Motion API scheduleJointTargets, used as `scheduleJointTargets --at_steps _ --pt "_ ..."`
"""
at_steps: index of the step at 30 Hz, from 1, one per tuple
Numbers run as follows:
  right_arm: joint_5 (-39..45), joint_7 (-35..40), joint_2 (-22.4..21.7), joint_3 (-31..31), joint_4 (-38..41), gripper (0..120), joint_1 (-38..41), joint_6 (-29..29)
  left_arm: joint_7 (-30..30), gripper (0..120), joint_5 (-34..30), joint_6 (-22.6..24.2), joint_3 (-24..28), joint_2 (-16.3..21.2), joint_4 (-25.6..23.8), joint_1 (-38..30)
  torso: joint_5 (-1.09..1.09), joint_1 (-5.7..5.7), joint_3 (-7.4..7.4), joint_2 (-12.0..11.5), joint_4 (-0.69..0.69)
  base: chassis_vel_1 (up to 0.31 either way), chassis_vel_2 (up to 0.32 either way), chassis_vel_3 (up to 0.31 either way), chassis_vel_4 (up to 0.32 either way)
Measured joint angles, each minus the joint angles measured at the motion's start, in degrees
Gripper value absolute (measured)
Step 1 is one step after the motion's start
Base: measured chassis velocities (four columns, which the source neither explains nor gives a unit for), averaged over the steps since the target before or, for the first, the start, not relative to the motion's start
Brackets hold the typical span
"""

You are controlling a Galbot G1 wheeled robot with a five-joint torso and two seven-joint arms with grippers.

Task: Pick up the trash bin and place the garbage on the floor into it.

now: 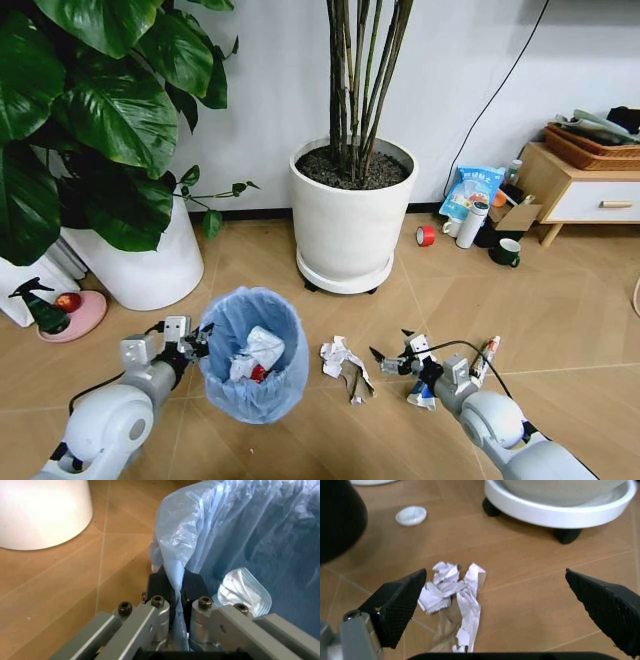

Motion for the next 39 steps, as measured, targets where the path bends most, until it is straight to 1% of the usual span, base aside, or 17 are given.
scheduleJointTargets --at_steps 3,5,7,8,11,12,16,17,18,20,21,23,26,35,37,38,39 --pt "-1.3 -1.6 0.7 -1.5 -3.2 100 1.5 0.5 2.2 0 -0.6 -0.1 -2.4 0.2 2.0 -0.7 -0.02 0.01 0.01 0.0 0.00 0.000 0.000 0.000 0.000" --pt "-1.6 -1.9 1.0 -1.8 -4.0 100 1.9 0.5 2.5 0 -0.8 -0.1 -3.0 0.4 2.5 -1.0 -0.01 0.01 0.01 0.0 -0.01 0.000 0.000 0.000 0.000" --pt "-3.2 -2.9 2.4 -2.9 -7.2 100 3.7 1.6 3.6 0 -1.5 -0.1 -5.0 1.1 3.9 -1.4 0.00 0.01 0.01 0.0 -0.01 0.000 0.000 0.000 0.000" --pt "-3.2 -2.9 2.4 -2.9 -7.2 100 3.7 1.6 3.6 0 -1.5 -0.1 -5.0 1.1 3.9 -1.4 0.00 0.01 0.01 0.0 -0.01 0.000 0.000 0.000 0.000" --pt "-4.4 -3.4 4.7 -4.8 -10.8 100 6.0 2.3 4.6 0 -2.2 -0.1 -6.8 1.9 5.4 -1.8 0.00 0.01 0.01 0.0 -0.01 0.000 0.000 0.000 0.000" --pt "-4.4 -3.4 4.7 -4.8 -10.8 100 6.0 2.3 4.6 0 -2.2 -0.1 -6.8 1.9 5.4 -1.8 0.00 0.01 0.01 0.0 -0.01 0.000 0.000 0.000 0.000" --pt "-5.4 -3.5 8.6 -7.5 -15.4 100 9.2 2.7 5.2 0 -2.5 -0.1 -7.4 2.2 6.6 -2.3 0.00 0.01 0.01 0.0 0.00 0.000 0.000 0.000 0.000" --pt "-5.4 -3.5 8.6 -7.5 -15.4 100 9.2 2.7 5.2 0 -2.5 -0.1 -7.4 2.2 6.6 -2.3 0.00 0.01 0.01 0.0 0.00 0.000 0.000 0.000 0.000" --pt "-5.4 -3.5 10.1 -8.4 -17.1 100 10.4 2.6 5.5 0 -2.6 0.0 -7.5 2.2 6.9 -2.6 0.02 0.01 0.01 0.0 0.00 0.000 0.000 0.000 0.000" --pt "-6.0 -3.3 12.1 -9.1 -19.9 100 11.8 2.6 5.7 0 -2.6 0.0 -7.6 2.2 7.4 -2.9 -0.03 0.01 0.01 0.0 0.00 0.000 0.000 0.000 0.000" --pt "-6.0 -3.3 12.1 -9.1 -19.9 100 11.8 2.6 5.7 0 -2.6 0.0 -7.6 2.2 7.4 -2.9 -0.03 0.01 0.01 0.0 0.00 0.000 0.000 0.000 0.000" --pt "-7.0 -3.0 14.0 -9.3 -23.7 100 13.3 3.0 6.1 0 -2.6 0.0 -7.9 2.2 7.7 -2.9 0.02 0.01 0.01 0.0 0.00 0.000 0.000 0.000 0.000" --pt "-7.3 -2.9 15.0 -9.2 -26.3 100 14.3 3.1 6.4 0 -2.6 0.1 -8.4 2.2 8.0 -2.9 -0.01 0.01 0.01 0.0 0.00 0.000 0.000 0.000 0.000" --pt "-8.1 -3.3 17.7 -8.5 -33.7 100 16.8 3.9 6.7 0 -2.8 0.1 -8.9 2.4 8.3 -3.0 0.00 0.01 0.01 0.0 0.00 0.000 0.000 0.000 0.000" --pt "-8.3 -3.4 18.1 -8.3 -34.6 97 17.1 4.3 6.7 0 -2.8 0.1 -8.8 2.4 8.3 -3.0 0.00 0.01 0.01 0.0 0.00 0.000 0.000 0.000 0.000" --pt "-8.6 -3.6 18.5 -7.9 -35.7 91 17.3 4.8 6.7 0 -2.8 0.1 -8.6 2.4 8.3 -3.0 0.00 0.01 0.01 0.0 -0.01 0.000 0.000 0.000 0.000" --pt "-8.8 -3.8 18.7 -7.7 -36.2 88 17.4 5.2 6.7 0 -2.8 0.1 -8.5 2.4 8.2 -2.9 0.00 0.01 0.01 0.0 -0.01 0.000 0.000 0.000 0.000"
